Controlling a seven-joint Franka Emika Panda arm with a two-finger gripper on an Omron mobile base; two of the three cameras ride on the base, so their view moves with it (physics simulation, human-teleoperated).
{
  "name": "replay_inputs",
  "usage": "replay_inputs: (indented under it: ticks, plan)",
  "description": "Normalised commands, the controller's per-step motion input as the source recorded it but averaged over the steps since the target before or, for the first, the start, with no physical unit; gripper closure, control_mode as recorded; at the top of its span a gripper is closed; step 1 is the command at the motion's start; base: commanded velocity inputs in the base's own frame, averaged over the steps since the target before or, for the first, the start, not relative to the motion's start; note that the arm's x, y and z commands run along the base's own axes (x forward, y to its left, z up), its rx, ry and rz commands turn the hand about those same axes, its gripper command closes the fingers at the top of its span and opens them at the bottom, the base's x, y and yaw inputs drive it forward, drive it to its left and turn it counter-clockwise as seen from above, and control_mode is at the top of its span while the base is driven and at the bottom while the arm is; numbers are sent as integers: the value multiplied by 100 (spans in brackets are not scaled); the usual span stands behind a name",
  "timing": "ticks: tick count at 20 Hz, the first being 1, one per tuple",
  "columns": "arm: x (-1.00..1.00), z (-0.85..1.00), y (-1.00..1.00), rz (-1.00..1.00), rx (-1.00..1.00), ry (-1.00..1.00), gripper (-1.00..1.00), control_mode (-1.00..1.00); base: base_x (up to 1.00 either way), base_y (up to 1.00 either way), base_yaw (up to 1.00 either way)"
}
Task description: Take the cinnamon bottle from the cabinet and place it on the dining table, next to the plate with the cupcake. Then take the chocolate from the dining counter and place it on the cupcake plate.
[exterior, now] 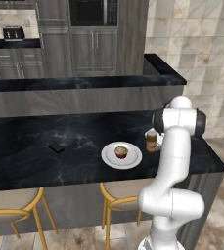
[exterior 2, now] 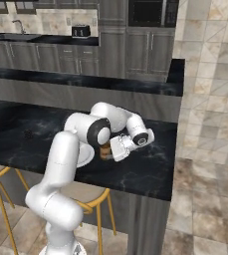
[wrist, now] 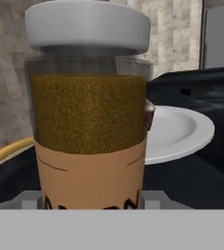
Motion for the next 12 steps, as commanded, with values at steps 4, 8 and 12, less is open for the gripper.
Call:
replay_inputs:
  ticks: [4, 8, 12]
  plan:
    - [-1, -32, 1, 0, -17, -13, 100, -100, 0, 0, 0]
    - [0, -37, 0, 0, -12, -13, 100, -100, 0, 0, 0]
    - [0, -41, 0, 0, -5, -12, -100, -100, 0, 0, 0]
